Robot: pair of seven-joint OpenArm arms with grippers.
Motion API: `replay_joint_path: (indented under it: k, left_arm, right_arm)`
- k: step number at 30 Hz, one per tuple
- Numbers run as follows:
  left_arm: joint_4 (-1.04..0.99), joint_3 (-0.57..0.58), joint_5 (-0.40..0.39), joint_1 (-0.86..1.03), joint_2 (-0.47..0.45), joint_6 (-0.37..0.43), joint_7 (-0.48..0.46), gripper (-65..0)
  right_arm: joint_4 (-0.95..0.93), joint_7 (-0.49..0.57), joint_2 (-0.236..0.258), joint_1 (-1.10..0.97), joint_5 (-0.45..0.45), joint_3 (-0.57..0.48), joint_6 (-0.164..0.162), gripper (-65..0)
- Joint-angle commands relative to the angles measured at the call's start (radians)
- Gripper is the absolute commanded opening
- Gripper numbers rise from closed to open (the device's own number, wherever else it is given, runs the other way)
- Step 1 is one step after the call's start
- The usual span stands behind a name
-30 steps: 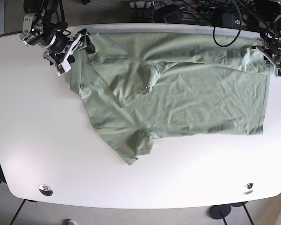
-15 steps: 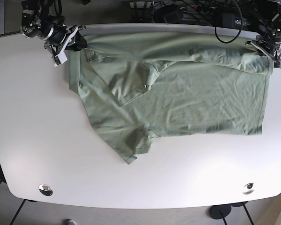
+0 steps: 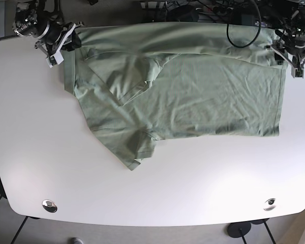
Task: Fold the T-shirt properly
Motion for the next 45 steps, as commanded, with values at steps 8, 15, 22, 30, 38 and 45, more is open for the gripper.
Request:
replay_joint_path:
  k: [8,15,22,30,38,45]
  left_arm:
    - [0.07,0.105,-0.017,-0.134,-0.048,0.003,-0.003,-32.9]
    - [0.072,0.239,-0.017,-0.203,-0.077,0.003,-0.003,-33.1]
    - [0.072,0.237,-0.017,-0.203,-0.075,0.003,-0.003,-33.1]
    - [0.07,0.236,-0.017,-0.2,-0.074,0.003,-0.003,-33.1]
    - [0.069,0.228,-0.022,-0.206,-0.075,0.076,-0.005,-25.1]
    - [-0.078,0.214,-0.017,-0.35,-0.106,0.278,-0.011,-12.4]
  right_arm:
    - [-0.089,0.011,-0.005,0.332,0.004,-0.059,-0.009,-24.3]
    - [-0.52,0.025,0.0,0.737,-0.083,-0.18,-0.05,-22.0]
    - [-0.957,0.226,-0.023,1.008,-0.253,-0.191,-0.038,-21.4]
    - [-1.161,0.309,-0.132,1.114,-0.393,-0.191,0.045,-21.9]
    - [-1.166,0.374,-0.23,1.111,-0.508,-0.188,0.04,-21.9]
    - [-1.166,0.374,-0.23,1.109,-0.508,-0.188,0.04,-48.8]
